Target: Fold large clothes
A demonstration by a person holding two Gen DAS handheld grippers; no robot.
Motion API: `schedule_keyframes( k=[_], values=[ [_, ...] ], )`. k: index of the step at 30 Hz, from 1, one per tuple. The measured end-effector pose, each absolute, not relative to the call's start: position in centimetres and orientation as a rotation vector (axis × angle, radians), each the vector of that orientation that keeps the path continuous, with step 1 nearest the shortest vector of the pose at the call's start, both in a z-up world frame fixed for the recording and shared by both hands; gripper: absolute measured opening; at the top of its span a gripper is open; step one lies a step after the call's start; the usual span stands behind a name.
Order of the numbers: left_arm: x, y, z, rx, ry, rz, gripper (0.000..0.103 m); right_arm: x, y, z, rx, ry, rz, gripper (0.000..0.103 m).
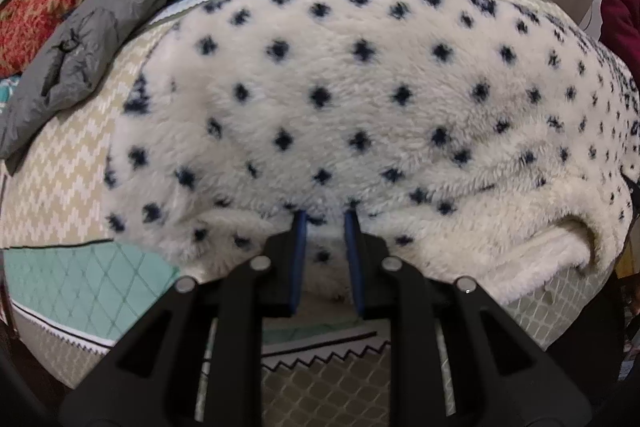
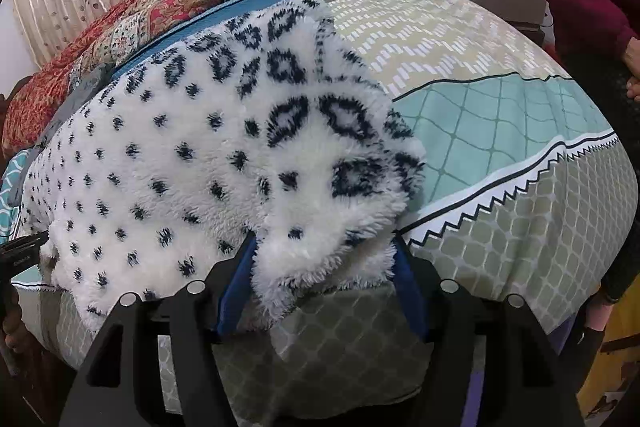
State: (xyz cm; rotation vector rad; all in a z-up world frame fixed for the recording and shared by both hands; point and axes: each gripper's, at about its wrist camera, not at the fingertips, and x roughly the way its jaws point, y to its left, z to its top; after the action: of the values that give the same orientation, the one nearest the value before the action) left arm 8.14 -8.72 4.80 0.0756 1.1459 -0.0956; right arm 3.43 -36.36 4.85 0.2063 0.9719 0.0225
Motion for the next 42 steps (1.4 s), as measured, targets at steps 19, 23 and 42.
schedule_keyframes(
  k=[19,23,42],
  values=[
    [8.1,-9.0,4.9,0.08,1.145,-0.051,0.02,1.9,-35.5,4.5,0.232,0.928,0.003,0.057],
    [8.0,-9.0,5.0,0.085,1.145,-0.044,0.02,2.1,-36.0,4.4,0.226,0.931,0.009,0.057],
    [7.6,-9.3,5.1,0.089,1.127,-0.044,0.02,2.9,-36.7,4.5,0.229,0.937,0.013,0.058]
  ],
)
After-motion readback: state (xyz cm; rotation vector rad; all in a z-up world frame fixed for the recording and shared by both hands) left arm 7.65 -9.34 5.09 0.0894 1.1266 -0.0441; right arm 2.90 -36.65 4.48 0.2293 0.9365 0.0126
